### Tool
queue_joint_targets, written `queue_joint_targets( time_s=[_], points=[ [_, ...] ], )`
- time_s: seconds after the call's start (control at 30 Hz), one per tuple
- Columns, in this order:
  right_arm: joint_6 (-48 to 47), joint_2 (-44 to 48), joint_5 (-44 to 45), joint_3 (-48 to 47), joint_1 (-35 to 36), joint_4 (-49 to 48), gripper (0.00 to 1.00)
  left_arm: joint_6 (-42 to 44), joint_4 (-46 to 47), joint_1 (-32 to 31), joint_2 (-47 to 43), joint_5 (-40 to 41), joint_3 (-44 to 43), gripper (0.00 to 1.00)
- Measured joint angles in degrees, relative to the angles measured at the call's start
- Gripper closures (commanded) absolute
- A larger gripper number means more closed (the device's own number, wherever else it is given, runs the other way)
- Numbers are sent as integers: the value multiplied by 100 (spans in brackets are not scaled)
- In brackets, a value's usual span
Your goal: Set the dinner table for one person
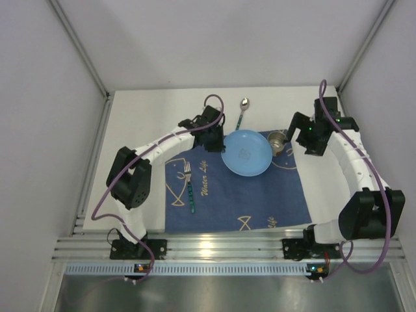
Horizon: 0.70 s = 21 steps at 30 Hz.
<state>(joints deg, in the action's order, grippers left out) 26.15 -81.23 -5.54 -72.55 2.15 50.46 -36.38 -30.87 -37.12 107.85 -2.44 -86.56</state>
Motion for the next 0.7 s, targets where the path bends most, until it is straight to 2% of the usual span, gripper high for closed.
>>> queue_joint_targets(
  time_s=[0.37,0.7],
  points=[
    [-20,866,107,446,0,24,0,-33,57,-28,-208,85,811,100],
    [-63,1025,229,533,0,26,0,-168,-7,-55,-1491,247,2170,100]
  ],
)
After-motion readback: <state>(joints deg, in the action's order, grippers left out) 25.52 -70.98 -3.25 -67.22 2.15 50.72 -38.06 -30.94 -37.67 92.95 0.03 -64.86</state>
